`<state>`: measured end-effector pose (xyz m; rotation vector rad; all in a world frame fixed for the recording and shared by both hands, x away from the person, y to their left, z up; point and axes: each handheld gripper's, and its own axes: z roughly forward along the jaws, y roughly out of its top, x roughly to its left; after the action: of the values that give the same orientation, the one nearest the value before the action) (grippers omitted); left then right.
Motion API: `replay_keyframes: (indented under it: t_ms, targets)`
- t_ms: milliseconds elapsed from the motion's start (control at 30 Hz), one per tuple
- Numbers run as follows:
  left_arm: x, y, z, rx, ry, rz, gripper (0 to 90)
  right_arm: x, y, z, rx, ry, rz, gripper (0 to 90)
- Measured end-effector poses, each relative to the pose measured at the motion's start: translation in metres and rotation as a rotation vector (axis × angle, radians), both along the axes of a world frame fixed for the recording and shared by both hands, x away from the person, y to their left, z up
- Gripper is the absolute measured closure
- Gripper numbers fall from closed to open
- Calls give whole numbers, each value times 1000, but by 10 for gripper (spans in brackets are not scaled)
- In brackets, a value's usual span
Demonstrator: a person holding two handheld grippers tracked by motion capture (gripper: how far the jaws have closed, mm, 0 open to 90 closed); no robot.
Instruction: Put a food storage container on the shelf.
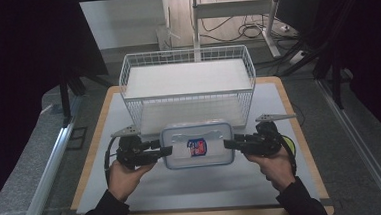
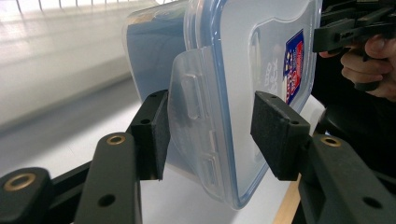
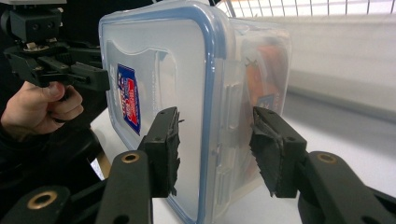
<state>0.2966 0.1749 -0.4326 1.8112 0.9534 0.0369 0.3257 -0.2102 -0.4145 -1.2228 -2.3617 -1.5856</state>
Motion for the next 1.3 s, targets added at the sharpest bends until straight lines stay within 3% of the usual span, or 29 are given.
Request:
replay_keyframes:
  t_ms: [800,1300]
  targets:
    - [37,17,64,-20,-57,18,485,38,17,64,16,-65,-2,527]
    - [87,26,103,-37,-61,25,487,82,24,97,42,-66,-22,526]
